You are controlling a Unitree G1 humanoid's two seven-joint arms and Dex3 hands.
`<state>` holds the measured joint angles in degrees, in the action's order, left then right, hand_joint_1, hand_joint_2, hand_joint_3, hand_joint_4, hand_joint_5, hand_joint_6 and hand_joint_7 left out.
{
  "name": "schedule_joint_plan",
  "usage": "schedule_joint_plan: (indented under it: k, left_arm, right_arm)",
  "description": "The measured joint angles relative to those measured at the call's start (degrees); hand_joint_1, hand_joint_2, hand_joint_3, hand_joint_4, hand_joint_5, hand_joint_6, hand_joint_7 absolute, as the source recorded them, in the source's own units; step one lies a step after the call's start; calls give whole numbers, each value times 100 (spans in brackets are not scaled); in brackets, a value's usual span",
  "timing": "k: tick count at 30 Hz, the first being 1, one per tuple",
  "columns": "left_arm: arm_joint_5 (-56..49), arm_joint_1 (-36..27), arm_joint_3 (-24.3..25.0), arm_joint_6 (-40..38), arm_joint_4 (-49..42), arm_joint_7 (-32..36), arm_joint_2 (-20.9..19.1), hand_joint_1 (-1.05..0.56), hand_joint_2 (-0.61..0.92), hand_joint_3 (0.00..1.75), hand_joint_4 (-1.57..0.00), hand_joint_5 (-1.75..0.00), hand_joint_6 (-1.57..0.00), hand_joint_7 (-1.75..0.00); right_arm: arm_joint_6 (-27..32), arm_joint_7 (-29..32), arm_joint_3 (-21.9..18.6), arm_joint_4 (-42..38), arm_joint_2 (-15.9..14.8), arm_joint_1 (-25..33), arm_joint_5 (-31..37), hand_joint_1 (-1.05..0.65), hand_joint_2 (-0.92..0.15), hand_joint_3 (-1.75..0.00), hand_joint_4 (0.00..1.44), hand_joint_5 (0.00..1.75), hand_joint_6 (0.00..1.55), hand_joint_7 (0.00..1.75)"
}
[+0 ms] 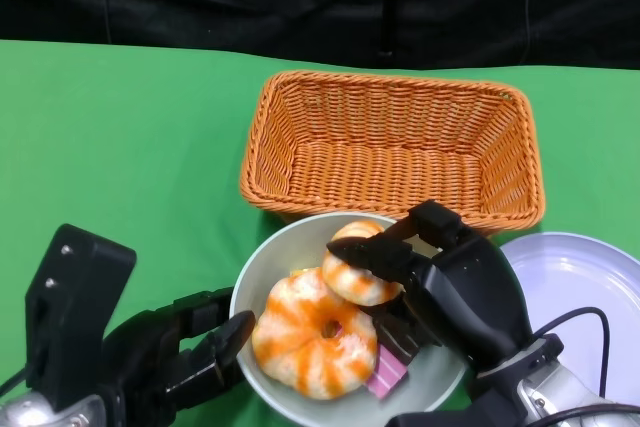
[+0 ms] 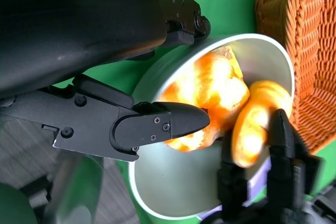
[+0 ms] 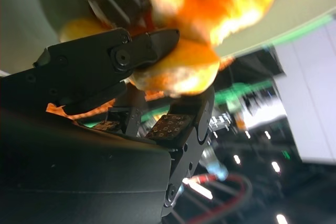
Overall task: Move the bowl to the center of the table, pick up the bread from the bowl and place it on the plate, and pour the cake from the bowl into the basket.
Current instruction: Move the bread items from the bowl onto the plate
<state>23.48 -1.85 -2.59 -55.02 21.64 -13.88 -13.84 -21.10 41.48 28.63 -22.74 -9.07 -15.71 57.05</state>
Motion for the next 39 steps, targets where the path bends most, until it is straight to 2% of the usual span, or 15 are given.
schedule_joint_plan:
  k: [1, 2, 3, 5, 9, 16, 19, 24, 29, 33, 39]
  left_arm:
    - [-100, -43, -54, 75, 39, -2, -45, -58, 92, 54, -32, -22, -25, -7]
    - [-182, -131, -105, 183, 132, -3, -115, -59, 92, 53, -32, -22, -25, -7]
    - [-259, -201, -156, 267, 226, -6, -184, -60, 92, 52, -32, -23, -26, -7]
    - [-355, -327, -209, 405, 434, -19, -268, -61, 92, 52, -32, -23, -27, -6]
    - [-357, -490, -182, 431, 674, -22, -280, -60, 92, 51, -32, -25, -28, -6]
    - [-554, -705, -155, 704, 928, -21, -333, -61, 92, 51, -27, -25, -26, -4]
    - [-548, -813, -58, 727, 1021, -22, -330, -60, 92, 52, -22, -23, -23, -2]
    - [-532, -853, 133, 778, 1090, -22, -275, -60, 92, 53, -18, -23, -22, -1]
    - [-534, -880, 262, 867, 1096, -21, -242, -61, 92, 52, -18, -24, -23, -1]
    - [-532, -880, 374, 916, 1096, -20, -149, -61, 92, 51, -17, -23, -22, -1]
    - [-515, -874, 477, 990, 1089, -19, -62, -62, 92, 48, -18, -24, -23, -1]
  right_arm:
    - [-73, 185, 45, -89, -4, -39, 13, -17, -71, -40, 94, 171, 86, 142]
    - [-156, 410, 81, -141, -3, -59, 38, -16, -51, -83, 95, 173, 81, 158]
    - [-235, 642, 105, -189, -6, -77, 72, -16, -37, -113, 96, 174, 77, 168]
    - [-387, 1054, 158, -288, -12, -135, 100, -15, -29, -131, 96, 174, 76, 173]
    - [-470, 1449, 238, -273, -17, -256, 193, -14, -25, -141, 97, 175, 76, 175]
    - [-474, 1488, 182, 208, -20, -244, 76, -11, -27, -143, 97, 175, 75, 175]
    - [-476, 1064, 21, 744, -22, 37, -319, -10, -28, -149, 98, 175, 75, 175]
    - [-451, 231, -291, 1800, -38, 636, -853, -16, -17, -172, 99, 175, 81, 166]
    - [-475, -267, -689, 2608, -124, 1107, -1143, -11, -12, -175, 100, 175, 85, 158]
    - [-551, -567, -1043, 2945, -163, 1325, -1500, -9, -11, -175, 100, 175, 88, 153]
    - [-567, -988, -1514, 3368, -167, 1549, -1828, -6, -4, -175, 100, 175, 93, 145]
